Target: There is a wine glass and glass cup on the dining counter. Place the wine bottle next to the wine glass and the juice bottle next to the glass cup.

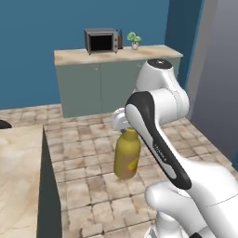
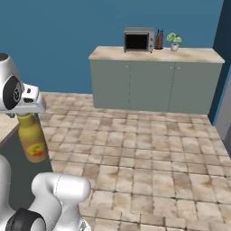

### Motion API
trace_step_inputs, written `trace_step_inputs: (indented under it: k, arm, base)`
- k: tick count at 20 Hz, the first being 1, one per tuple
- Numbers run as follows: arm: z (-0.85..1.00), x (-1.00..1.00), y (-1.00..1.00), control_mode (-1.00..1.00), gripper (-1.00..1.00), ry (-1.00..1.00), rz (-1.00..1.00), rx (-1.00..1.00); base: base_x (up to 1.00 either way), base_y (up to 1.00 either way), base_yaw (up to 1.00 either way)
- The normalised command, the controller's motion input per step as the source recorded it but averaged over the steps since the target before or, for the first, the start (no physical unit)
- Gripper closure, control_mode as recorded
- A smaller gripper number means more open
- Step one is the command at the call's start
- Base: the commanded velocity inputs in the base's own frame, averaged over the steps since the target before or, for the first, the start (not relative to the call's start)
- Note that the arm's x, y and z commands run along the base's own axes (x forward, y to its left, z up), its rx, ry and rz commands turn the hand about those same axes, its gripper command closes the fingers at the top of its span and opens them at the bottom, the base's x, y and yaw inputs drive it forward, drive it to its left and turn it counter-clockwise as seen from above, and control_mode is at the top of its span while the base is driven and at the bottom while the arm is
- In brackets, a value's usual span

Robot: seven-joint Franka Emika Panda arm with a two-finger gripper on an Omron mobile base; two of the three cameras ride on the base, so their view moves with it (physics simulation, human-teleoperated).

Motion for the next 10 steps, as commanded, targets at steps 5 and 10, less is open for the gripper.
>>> trace_step_inputs:
  k: [5,10]
  arm:
    - [0.0,0.0,0.0,1.0,1.0,0.0,0.0,0.0]
    - [0.0,0.0,0.0,1.0,1.0,0.0,0.0,0.0]
  base:
    - [0.83,-0.25,0.05]
    - [0.83,-0.24,0.06]
